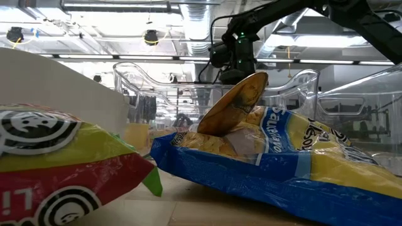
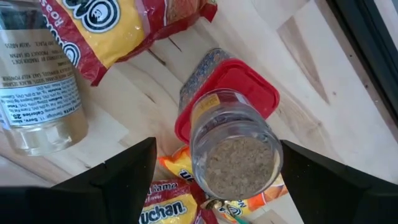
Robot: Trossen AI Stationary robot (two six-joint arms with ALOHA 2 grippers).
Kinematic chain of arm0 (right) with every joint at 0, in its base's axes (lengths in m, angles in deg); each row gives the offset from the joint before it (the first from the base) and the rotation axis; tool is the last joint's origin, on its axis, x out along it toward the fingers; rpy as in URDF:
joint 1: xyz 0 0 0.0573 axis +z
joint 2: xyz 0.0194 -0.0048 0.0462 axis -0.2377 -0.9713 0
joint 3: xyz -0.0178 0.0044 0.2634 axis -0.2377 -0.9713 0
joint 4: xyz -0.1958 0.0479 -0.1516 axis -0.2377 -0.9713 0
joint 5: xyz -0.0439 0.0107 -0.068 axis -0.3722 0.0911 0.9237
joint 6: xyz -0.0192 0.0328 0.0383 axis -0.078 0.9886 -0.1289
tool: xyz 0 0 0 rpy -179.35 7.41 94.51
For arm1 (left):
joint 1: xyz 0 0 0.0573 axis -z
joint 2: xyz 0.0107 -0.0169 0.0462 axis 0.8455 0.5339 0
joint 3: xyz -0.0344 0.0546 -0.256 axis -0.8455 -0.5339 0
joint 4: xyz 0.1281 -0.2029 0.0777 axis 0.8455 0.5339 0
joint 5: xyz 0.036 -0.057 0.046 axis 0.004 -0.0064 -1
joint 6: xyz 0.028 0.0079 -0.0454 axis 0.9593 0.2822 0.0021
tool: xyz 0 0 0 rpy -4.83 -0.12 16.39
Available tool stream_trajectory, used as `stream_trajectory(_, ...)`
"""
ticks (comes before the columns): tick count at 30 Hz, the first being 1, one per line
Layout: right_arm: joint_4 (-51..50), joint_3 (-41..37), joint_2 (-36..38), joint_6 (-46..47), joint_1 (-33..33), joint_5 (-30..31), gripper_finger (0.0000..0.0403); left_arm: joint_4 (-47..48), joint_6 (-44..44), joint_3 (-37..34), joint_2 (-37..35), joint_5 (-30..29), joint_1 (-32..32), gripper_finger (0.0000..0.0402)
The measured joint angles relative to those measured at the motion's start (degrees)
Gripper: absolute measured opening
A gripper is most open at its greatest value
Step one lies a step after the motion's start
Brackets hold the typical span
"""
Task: Pick & Place Food Item
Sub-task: Put the brown seasoning bottle into the right transparent bin
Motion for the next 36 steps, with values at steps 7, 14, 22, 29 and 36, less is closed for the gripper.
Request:
stream_trajectory(7,-0.02,0.0,0.0,0.88,-0.26,-0.12,0.0321,0.0,0.0,0.0,0.0,0.0,-0.02,0.0297)
stream_trajectory(14,-0.02,0.0,0.0,1.07,-0.24,-0.1,0.0292,0.02,0.0,0.0,0.0,0.0,-0.02,0.0297)
stream_trajectory(22,0.06,0.02,0.0,0.05,-0.37,-0.07,0.0258,0.02,0.0,0.0,0.0,0.0,-0.01,0.0297)
stream_trajectory(29,0.04,0.02,0.0,-0.44,-0.44,-0.05,0.0218,0.02,0.0,0.0,0.0,0.0,-0.01,0.0297)
stream_trajectory(36,0.0,0.11,0.0,-0.48,-0.76,-0.07,0.0168,0.02,-0.02,0.0,0.0,0.0,-0.02,0.0297)
